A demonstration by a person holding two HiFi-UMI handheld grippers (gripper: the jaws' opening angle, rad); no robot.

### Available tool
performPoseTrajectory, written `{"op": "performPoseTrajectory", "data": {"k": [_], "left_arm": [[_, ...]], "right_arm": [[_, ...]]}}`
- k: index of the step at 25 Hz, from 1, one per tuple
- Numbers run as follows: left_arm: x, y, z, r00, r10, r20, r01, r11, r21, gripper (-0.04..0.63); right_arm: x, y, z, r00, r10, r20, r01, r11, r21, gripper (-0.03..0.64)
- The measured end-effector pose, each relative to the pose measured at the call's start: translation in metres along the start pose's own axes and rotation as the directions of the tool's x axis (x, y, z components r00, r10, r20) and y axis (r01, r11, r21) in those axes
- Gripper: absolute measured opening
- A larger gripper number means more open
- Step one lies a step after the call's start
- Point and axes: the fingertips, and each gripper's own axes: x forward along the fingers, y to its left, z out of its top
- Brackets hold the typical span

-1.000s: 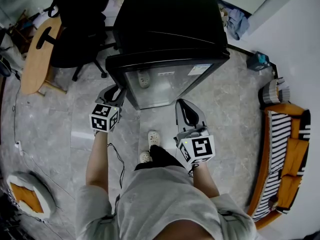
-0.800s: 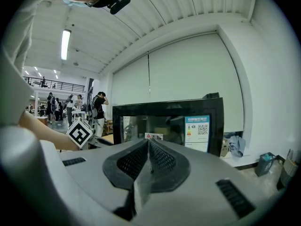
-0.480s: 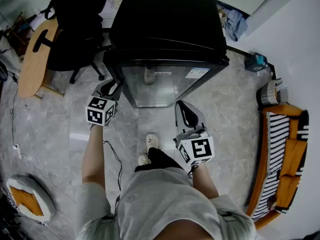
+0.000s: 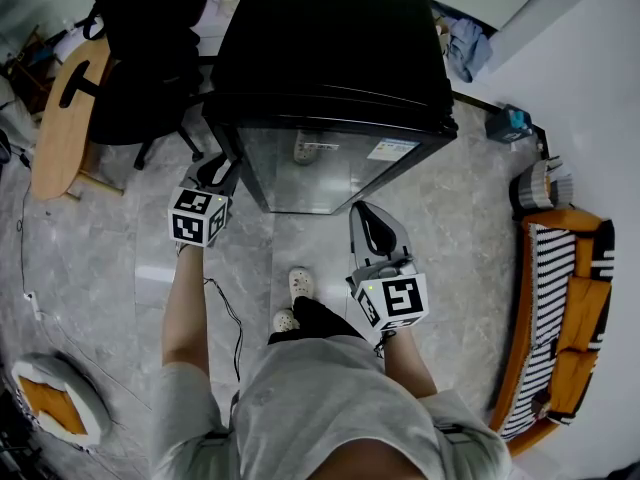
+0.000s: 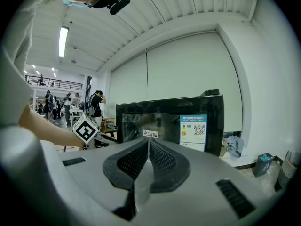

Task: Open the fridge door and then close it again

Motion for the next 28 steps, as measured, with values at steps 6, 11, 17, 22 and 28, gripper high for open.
{"op": "performPoseTrajectory", "data": {"k": [6,11,17,22,28], "left_arm": [[0.005,0.003,0.001,1.0,0.005,-0.001,-0.005,1.0,-0.001,0.107],[0.009,0.006,0.004,1.0,0.012,-0.01,-0.012,1.0,-0.006,0.107],[0.01,0.008,0.005,1.0,0.014,-0.014,-0.014,1.0,-0.005,0.107],[0.003,0.01,0.003,0.998,0.065,-0.004,-0.065,0.997,-0.038,0.106],[-0.012,-0.005,0.008,0.997,0.077,0.03,-0.077,0.997,-0.007,0.023]], "right_arm": [[0.002,0.0,0.0,1.0,0.004,0.0,-0.004,1.0,-0.005,0.025],[0.0,0.0,0.002,1.0,0.002,0.002,-0.002,1.0,-0.01,0.025],[-0.002,-0.001,0.004,1.0,-0.006,0.004,0.006,1.0,-0.012,0.025],[-0.005,0.001,0.008,1.0,-0.006,0.012,0.006,1.0,-0.017,0.025],[-0.01,0.004,0.012,1.0,-0.005,0.023,0.005,1.0,-0.014,0.025]]}}
